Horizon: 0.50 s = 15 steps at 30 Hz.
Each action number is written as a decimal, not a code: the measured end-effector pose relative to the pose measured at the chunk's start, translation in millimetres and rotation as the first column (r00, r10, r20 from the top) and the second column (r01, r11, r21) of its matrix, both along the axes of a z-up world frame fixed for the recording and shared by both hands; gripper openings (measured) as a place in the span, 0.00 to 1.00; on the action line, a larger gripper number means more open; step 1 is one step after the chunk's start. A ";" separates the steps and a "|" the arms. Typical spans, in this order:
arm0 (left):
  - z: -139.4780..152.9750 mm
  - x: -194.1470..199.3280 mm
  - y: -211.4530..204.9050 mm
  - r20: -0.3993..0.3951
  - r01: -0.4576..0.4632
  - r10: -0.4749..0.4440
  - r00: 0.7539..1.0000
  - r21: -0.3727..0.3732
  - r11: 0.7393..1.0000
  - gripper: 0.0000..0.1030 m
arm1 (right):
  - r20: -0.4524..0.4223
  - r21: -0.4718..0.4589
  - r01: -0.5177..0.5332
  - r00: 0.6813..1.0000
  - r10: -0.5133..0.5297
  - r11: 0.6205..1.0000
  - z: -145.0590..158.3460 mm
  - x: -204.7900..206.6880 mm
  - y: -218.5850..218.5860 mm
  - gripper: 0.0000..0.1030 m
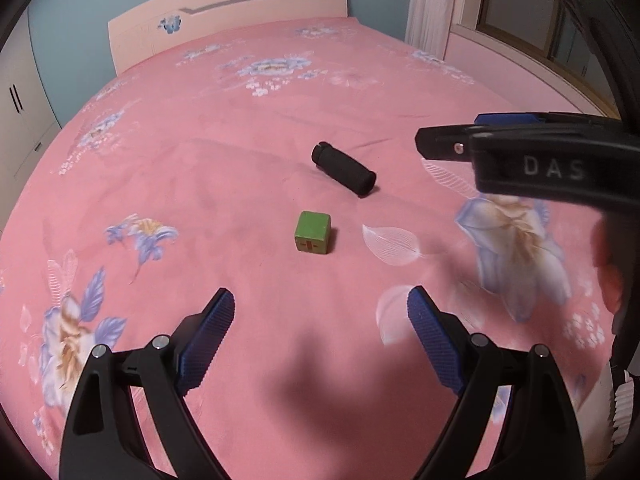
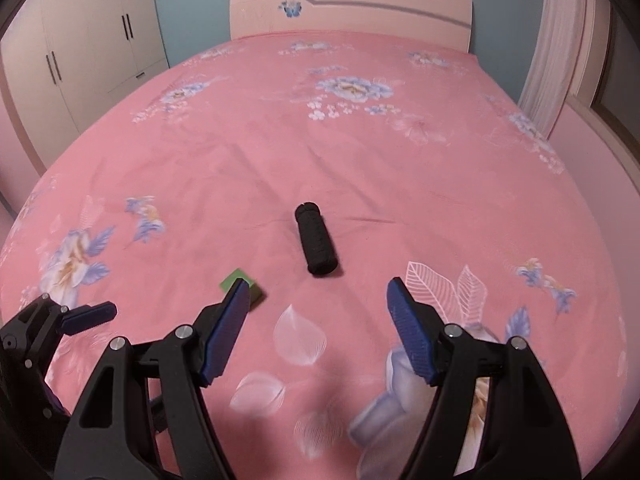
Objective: Collect trash
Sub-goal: 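Move both open tools back over the bed toward the green brick and black tube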
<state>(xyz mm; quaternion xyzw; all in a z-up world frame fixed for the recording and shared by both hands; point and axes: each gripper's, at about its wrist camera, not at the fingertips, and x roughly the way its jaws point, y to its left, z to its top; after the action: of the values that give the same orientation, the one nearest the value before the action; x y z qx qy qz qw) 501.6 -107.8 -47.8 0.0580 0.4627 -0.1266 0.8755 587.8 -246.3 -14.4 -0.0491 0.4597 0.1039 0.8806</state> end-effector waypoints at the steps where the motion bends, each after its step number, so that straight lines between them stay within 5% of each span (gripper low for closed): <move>1: -4.8 6.6 -1.3 -0.004 0.001 -0.001 1.000 -0.005 1.000 0.88 | -0.014 0.006 0.002 1.000 -0.002 1.000 -7.4 8.7 -0.4 0.69; 10: -45.3 58.1 -6.0 -0.056 -0.006 0.003 0.998 -0.060 0.998 0.87 | -0.111 0.020 0.014 0.994 -0.012 1.000 -72.7 75.8 5.2 0.69; 15: -66.1 78.7 -10.6 -0.071 -0.001 -0.004 0.997 -0.069 0.998 0.73 | -0.145 0.021 0.000 0.989 0.003 1.000 -101.4 105.9 14.4 0.67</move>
<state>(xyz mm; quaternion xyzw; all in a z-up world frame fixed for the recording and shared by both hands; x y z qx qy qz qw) 580.2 -118.4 -113.9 0.0238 0.4891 -0.1452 0.8597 693.7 -231.8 -115.8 -0.0325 0.5211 0.1127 0.8454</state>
